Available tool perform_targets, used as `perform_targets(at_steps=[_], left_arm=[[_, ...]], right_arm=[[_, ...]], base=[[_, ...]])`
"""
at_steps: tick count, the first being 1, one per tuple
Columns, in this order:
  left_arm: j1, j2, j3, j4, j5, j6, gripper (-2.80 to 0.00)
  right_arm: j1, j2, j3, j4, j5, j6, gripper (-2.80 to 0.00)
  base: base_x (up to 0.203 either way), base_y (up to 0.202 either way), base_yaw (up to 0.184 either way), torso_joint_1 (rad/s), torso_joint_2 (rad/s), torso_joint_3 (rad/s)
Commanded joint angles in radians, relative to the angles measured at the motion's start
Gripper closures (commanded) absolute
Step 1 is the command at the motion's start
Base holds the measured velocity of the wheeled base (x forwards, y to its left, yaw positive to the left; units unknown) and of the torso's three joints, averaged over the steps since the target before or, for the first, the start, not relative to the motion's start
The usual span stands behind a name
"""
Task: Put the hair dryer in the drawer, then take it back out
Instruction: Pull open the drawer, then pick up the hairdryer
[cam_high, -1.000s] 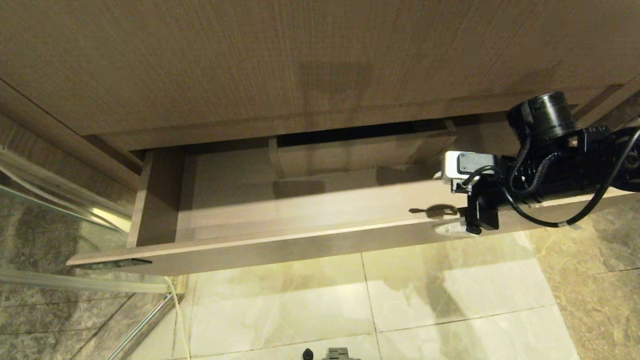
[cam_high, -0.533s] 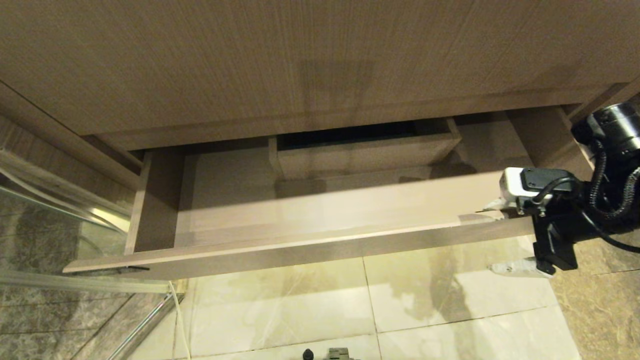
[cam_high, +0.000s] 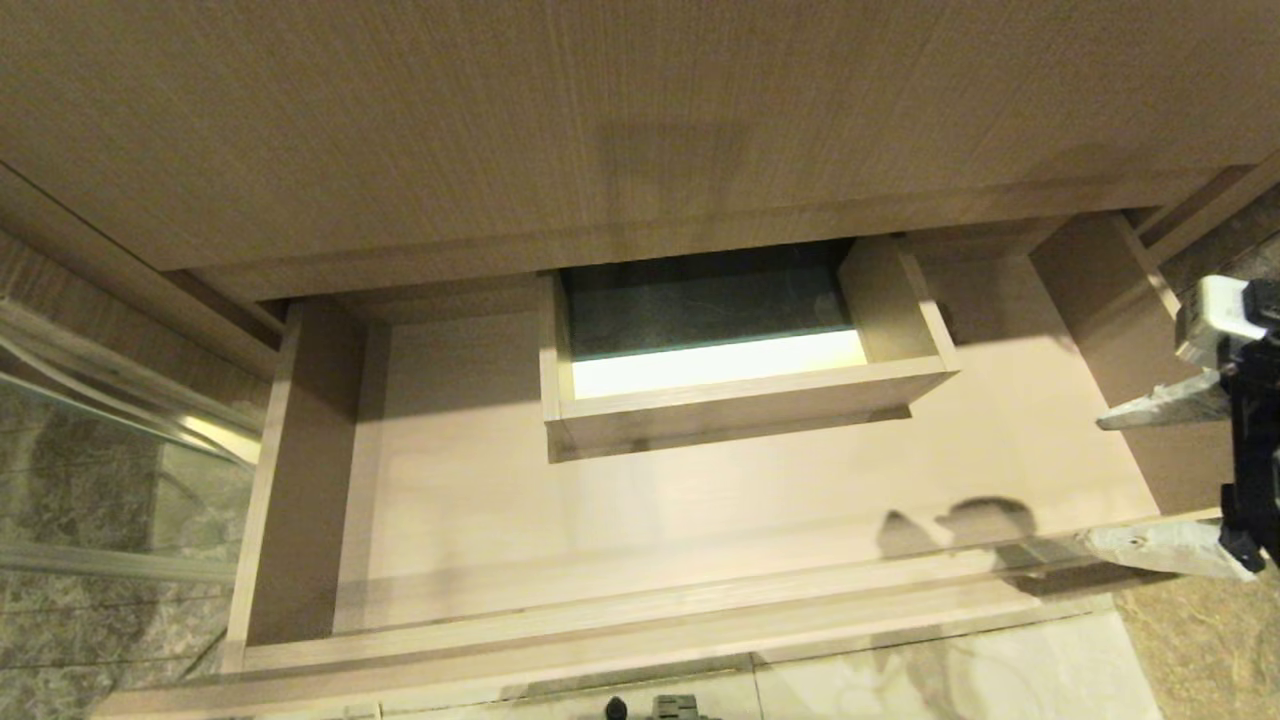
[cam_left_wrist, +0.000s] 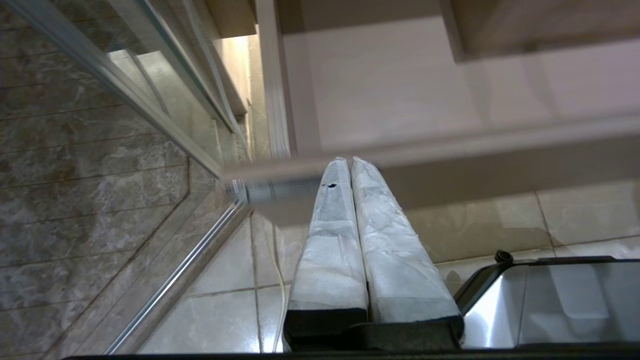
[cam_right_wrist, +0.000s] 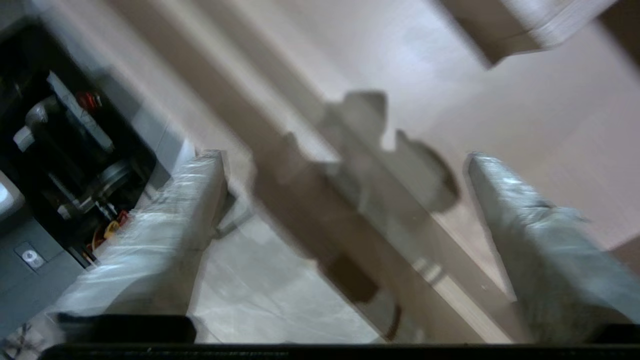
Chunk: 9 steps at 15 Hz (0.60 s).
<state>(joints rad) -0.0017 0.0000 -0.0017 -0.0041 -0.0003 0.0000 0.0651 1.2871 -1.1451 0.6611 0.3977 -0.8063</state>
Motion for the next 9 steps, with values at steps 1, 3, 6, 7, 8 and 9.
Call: perform_targets(at_steps=[1, 3, 6, 7, 8, 9], left_arm=[[0.000, 0.001, 0.000, 0.000, 0.000, 0.000, 0.00], [0.000, 0.000, 0.000, 0.000, 0.000, 0.000, 0.00], [0.000, 0.000, 0.000, 0.000, 0.000, 0.000, 0.00], [0.000, 0.000, 0.000, 0.000, 0.000, 0.000, 0.00], [0.000, 0.002, 0.000, 0.000, 0.000, 0.000, 0.00], [0.000, 0.000, 0.000, 0.000, 0.000, 0.000, 0.00]], right_arm=[[-0.028, -0.086, -0.014, 0.006, -0.003, 0.061, 0.00], [-0.098, -0.132, -0.006, 0.015, -0.007, 0.074, 0.00], [-0.201, -0.180, 0.000, 0.109, -0.007, 0.112, 0.00], [-0.208, -0.190, 0.011, 0.116, -0.007, 0.163, 0.00], [-0.209, -0.199, 0.017, 0.114, -0.007, 0.242, 0.00], [-0.211, -0.212, 0.020, 0.106, -0.014, 0.315, 0.00]], base=[[0.000, 0.000, 0.000, 0.000, 0.00, 0.000], [0.000, 0.000, 0.000, 0.000, 0.00, 0.000], [0.000, 0.000, 0.000, 0.000, 0.00, 0.000], [0.000, 0.000, 0.000, 0.000, 0.00, 0.000], [0.000, 0.000, 0.000, 0.000, 0.00, 0.000], [0.000, 0.000, 0.000, 0.000, 0.00, 0.000]])
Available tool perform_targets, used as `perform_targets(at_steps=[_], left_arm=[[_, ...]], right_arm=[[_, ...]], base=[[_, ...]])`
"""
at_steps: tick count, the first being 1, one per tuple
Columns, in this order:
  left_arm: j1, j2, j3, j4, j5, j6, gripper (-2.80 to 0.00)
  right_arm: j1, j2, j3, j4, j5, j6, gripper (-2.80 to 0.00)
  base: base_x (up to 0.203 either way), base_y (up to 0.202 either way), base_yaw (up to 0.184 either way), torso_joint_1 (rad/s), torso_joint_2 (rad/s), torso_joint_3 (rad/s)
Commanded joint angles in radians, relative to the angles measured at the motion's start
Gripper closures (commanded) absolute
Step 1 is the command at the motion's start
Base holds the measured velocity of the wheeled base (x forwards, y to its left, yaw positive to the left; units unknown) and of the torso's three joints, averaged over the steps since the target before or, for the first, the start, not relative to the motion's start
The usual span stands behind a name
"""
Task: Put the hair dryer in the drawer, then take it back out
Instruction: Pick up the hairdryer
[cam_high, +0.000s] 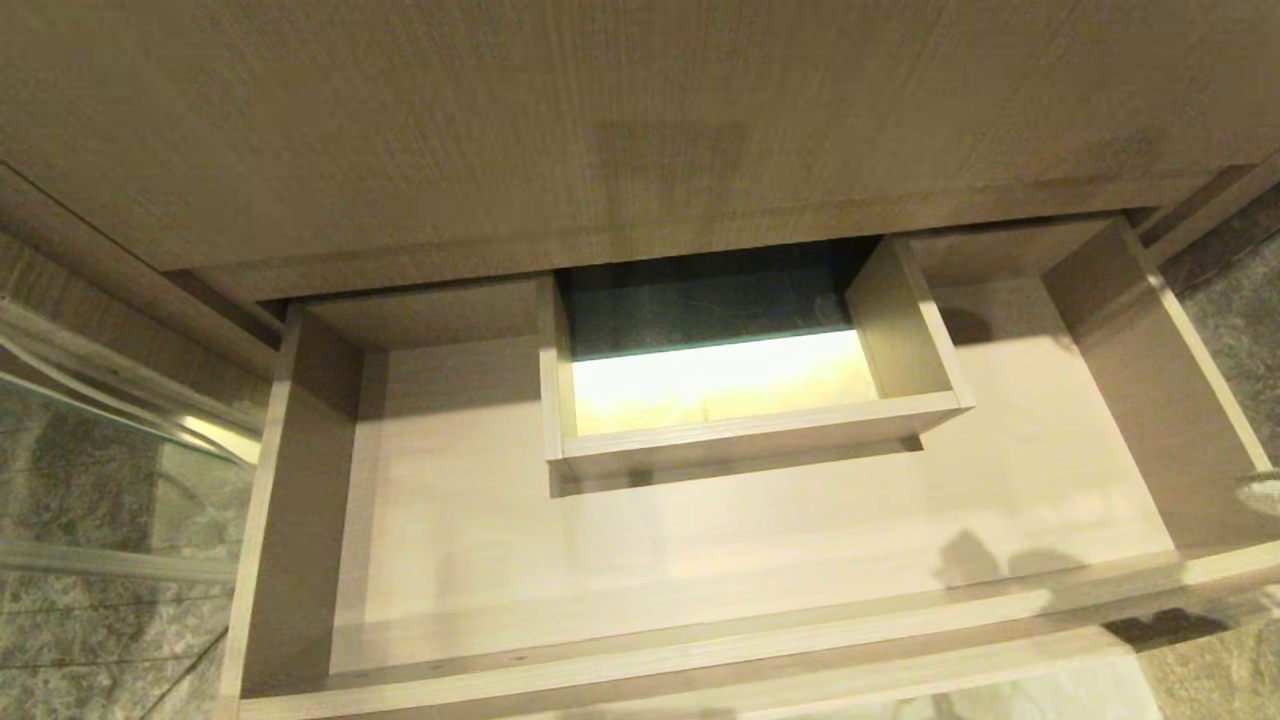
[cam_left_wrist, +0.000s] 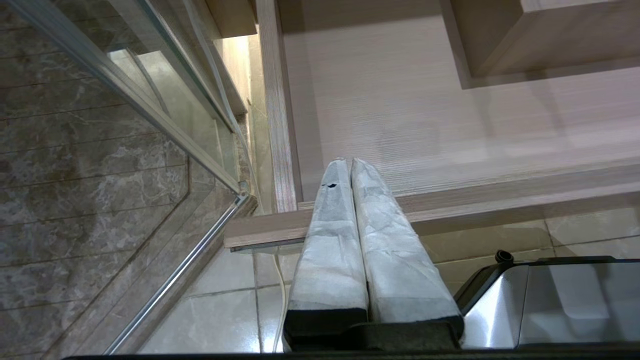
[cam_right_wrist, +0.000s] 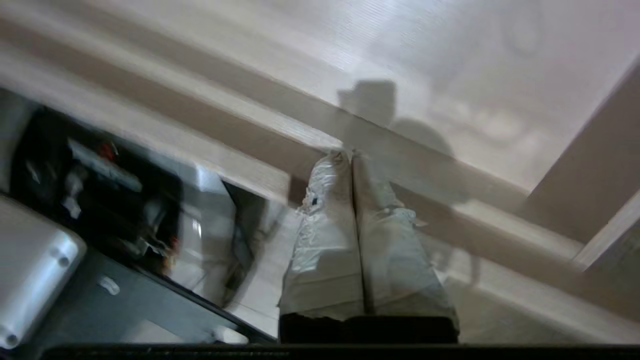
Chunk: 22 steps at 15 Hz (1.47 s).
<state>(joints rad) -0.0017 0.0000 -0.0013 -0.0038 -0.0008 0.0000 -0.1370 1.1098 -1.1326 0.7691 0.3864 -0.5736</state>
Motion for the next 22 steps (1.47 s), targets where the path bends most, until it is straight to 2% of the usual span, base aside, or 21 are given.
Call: perform_targets(at_steps=[1, 4, 6, 8, 13, 16, 19, 21, 22], left_arm=[[0.000, 0.000, 0.000, -0.001, 0.001, 0.000, 0.00], [0.000, 0.001, 0.000, -0.001, 0.001, 0.000, 0.00], [-0.001, 0.000, 0.000, -0.001, 0.001, 0.000, 0.00], [0.000, 0.000, 0.000, -0.001, 0.001, 0.000, 0.00], [0.000, 0.002, 0.000, -0.001, 0.001, 0.000, 0.00], [0.000, 0.000, 0.000, -0.001, 0.000, 0.000, 0.00], [0.000, 0.000, 0.000, -0.001, 0.001, 0.000, 0.00], [0.000, 0.000, 0.000, -0.001, 0.001, 0.000, 0.00], [0.000, 0.000, 0.000, -0.001, 0.001, 0.000, 0.00]], right_arm=[[-0.010, -0.043, 0.011, -0.013, -0.028, 0.129, 0.00], [-0.012, -0.096, 0.107, -0.126, -0.116, 0.330, 0.00], [-0.014, -0.161, 0.224, -0.245, -0.198, 0.376, 0.00], [-0.016, -0.279, 0.396, -0.334, -0.254, 0.420, 0.00], [-0.013, -0.697, 0.812, -0.439, -0.359, 0.475, 0.00], [0.011, -0.828, 0.973, -0.558, -0.390, 0.482, 0.00], [0.020, -0.834, 0.978, -0.586, -0.406, 0.491, 0.00], [0.109, -0.871, 0.986, -0.590, -0.409, 0.495, 0.00], [0.122, -0.929, 0.998, -0.587, -0.407, 0.497, 0.00]], base=[[0.000, 0.000, 0.000, 0.000, 0.00, 0.000], [0.000, 0.000, 0.000, 0.000, 0.00, 0.000], [0.000, 0.000, 0.000, 0.000, 0.00, 0.000], [0.000, 0.000, 0.000, 0.000, 0.00, 0.000], [0.000, 0.000, 0.000, 0.000, 0.00, 0.000], [0.000, 0.000, 0.000, 0.000, 0.00, 0.000], [0.000, 0.000, 0.000, 0.000, 0.00, 0.000], [0.000, 0.000, 0.000, 0.000, 0.00, 0.000], [0.000, 0.000, 0.000, 0.000, 0.00, 0.000]])
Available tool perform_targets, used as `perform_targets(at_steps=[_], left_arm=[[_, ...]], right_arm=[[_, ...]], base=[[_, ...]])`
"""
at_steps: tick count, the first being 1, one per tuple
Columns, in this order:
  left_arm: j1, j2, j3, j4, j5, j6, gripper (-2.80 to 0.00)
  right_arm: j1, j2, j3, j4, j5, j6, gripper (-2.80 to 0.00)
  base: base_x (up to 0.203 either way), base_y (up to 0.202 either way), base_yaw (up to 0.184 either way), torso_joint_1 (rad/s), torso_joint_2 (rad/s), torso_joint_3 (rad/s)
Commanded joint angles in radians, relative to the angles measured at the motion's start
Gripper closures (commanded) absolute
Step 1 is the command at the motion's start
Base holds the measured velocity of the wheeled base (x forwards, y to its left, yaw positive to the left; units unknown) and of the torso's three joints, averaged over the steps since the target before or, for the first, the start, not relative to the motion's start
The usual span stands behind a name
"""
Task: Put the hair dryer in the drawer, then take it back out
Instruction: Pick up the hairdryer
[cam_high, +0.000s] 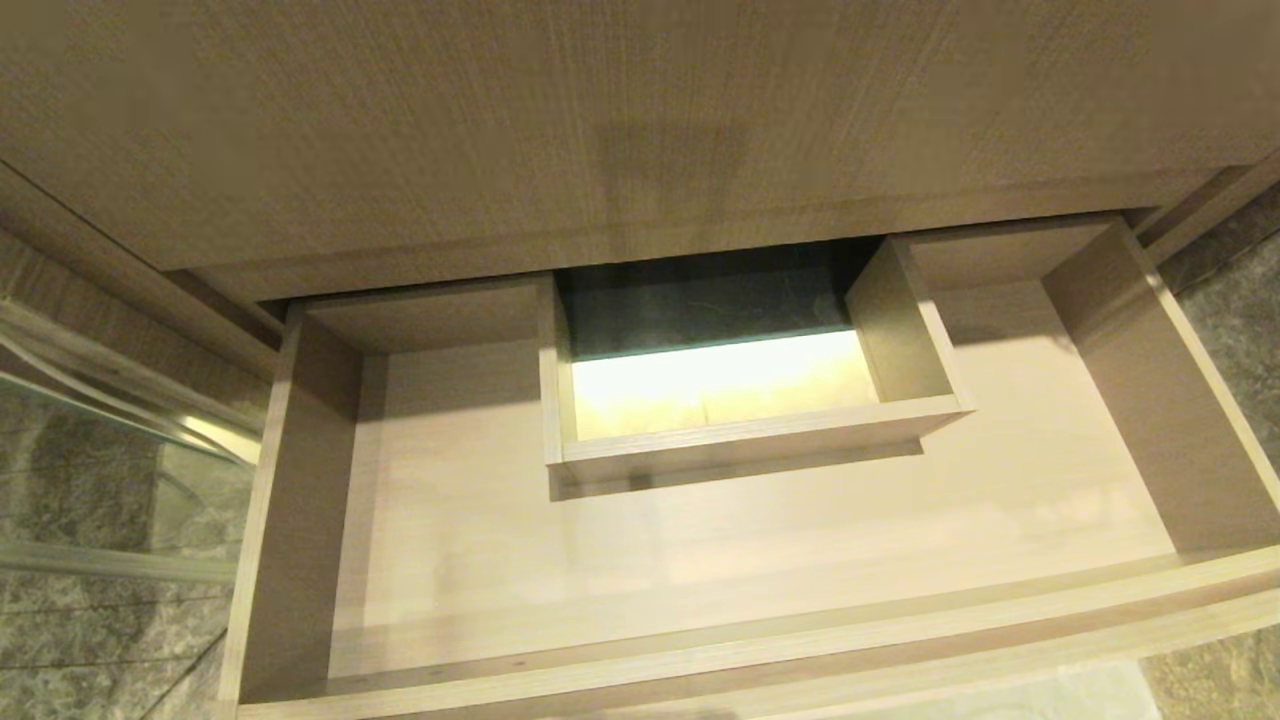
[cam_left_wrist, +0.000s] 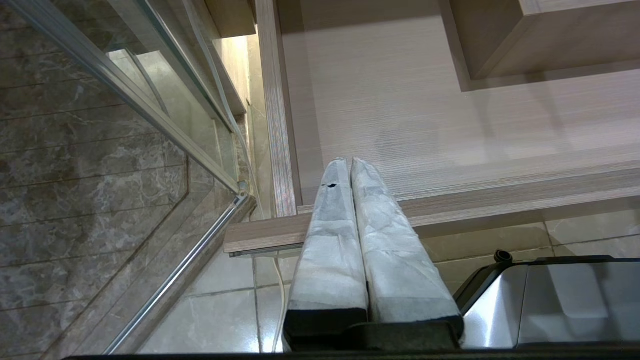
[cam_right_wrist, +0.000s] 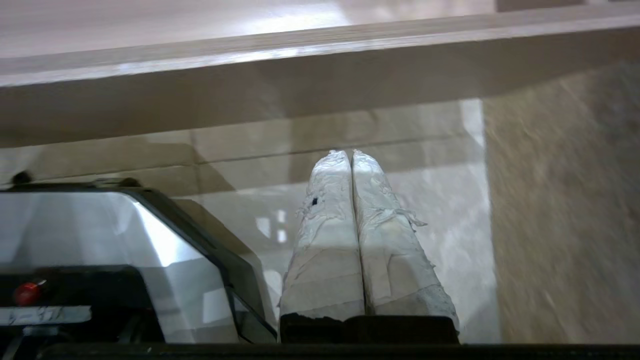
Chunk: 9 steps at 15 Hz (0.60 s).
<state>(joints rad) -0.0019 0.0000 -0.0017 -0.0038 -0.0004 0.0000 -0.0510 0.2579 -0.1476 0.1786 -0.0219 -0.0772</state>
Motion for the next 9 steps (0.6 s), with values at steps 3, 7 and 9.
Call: perform_targets(at_steps=[3, 7, 9], left_arm=[[0.000, 0.002, 0.000, -0.001, 0.000, 0.002, 0.00], [0.000, 0.000, 0.000, -0.001, -0.001, 0.002, 0.00], [0.000, 0.000, 0.000, -0.001, 0.000, 0.000, 0.00]], right_arm=[[0.047, -0.260, 0.038, 0.032, 0.027, 0.024, 0.00], [0.051, -0.259, 0.072, 0.006, 0.022, 0.077, 0.00], [0.051, -0.258, 0.072, 0.004, 0.014, 0.083, 0.00]], base=[[0.000, 0.000, 0.000, 0.000, 0.00, 0.000], [0.000, 0.000, 0.000, 0.000, 0.00, 0.000], [0.000, 0.000, 0.000, 0.000, 0.00, 0.000]])
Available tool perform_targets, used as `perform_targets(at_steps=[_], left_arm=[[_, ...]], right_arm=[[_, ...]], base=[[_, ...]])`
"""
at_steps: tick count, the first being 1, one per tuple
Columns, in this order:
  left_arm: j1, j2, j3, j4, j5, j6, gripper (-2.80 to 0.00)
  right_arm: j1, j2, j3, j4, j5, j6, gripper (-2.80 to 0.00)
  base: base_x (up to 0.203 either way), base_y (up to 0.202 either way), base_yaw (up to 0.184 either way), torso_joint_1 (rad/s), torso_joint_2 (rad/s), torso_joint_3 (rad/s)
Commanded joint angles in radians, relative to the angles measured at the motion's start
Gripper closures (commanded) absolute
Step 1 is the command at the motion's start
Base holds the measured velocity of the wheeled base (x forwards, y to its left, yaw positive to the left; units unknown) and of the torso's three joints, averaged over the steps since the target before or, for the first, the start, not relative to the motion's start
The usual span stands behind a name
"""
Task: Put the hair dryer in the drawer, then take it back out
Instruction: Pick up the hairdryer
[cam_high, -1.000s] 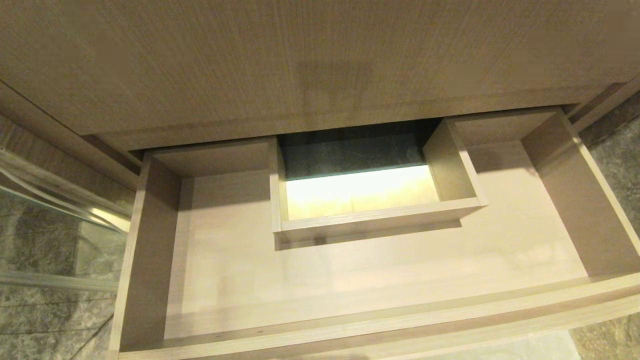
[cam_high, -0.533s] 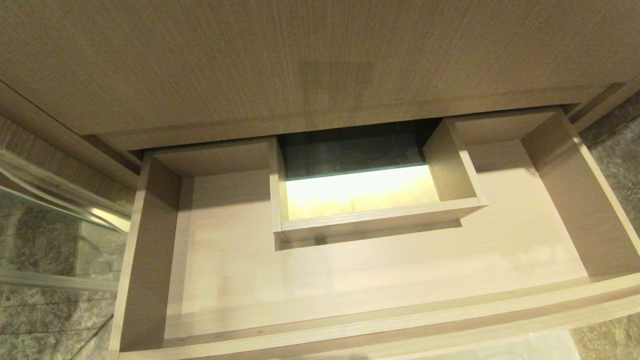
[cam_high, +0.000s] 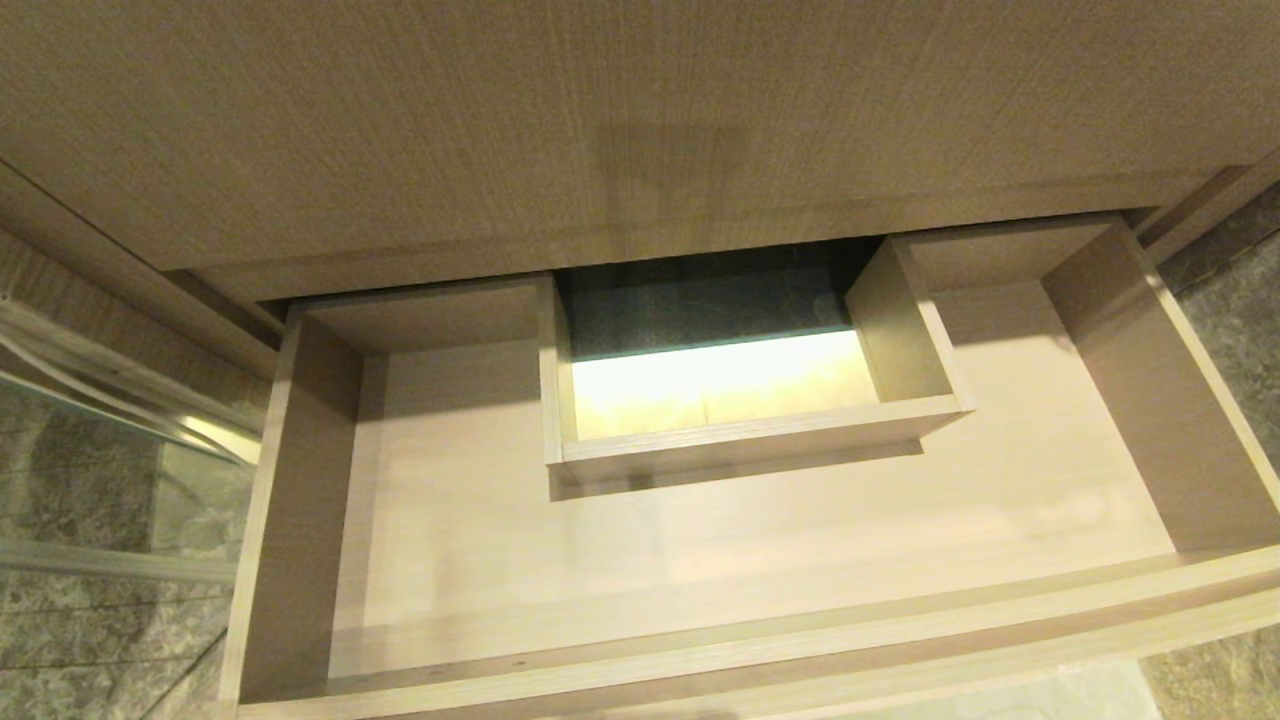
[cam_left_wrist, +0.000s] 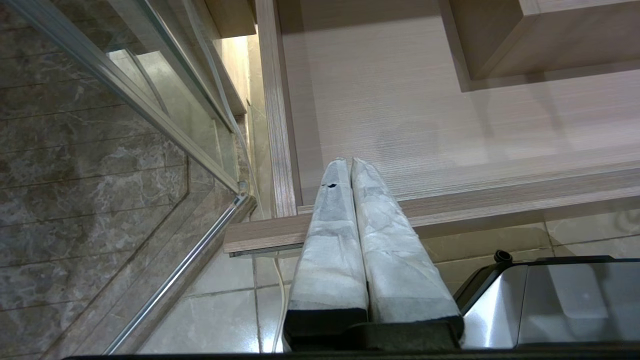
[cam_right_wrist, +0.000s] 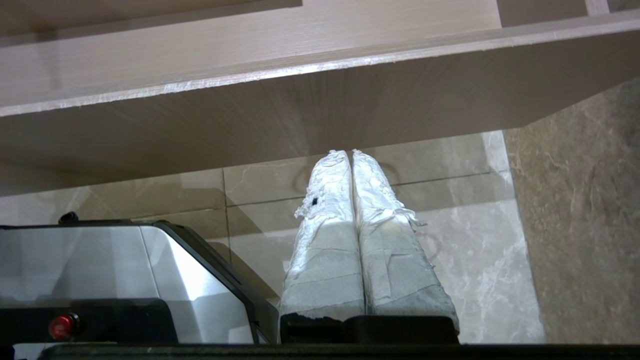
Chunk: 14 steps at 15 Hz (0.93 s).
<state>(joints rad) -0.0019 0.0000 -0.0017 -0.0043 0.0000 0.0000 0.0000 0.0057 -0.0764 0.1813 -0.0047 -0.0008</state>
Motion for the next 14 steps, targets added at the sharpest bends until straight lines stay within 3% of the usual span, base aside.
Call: perform_targets(at_steps=[1, 14], left_arm=[[0.000, 0.000, 0.000, 0.000, 0.000, 0.001, 0.00], [0.000, 0.000, 0.000, 0.000, 0.000, 0.000, 0.00]], right_arm=[[0.000, -0.006, 0.001, 0.000, -0.003, 0.012, 0.00], [0.000, -0.006, 0.004, -0.003, 0.002, 0.000, 0.00]], base=[[0.000, 0.000, 0.000, 0.000, 0.00, 0.000], [0.000, 0.000, 0.000, 0.000, 0.00, 0.000]])
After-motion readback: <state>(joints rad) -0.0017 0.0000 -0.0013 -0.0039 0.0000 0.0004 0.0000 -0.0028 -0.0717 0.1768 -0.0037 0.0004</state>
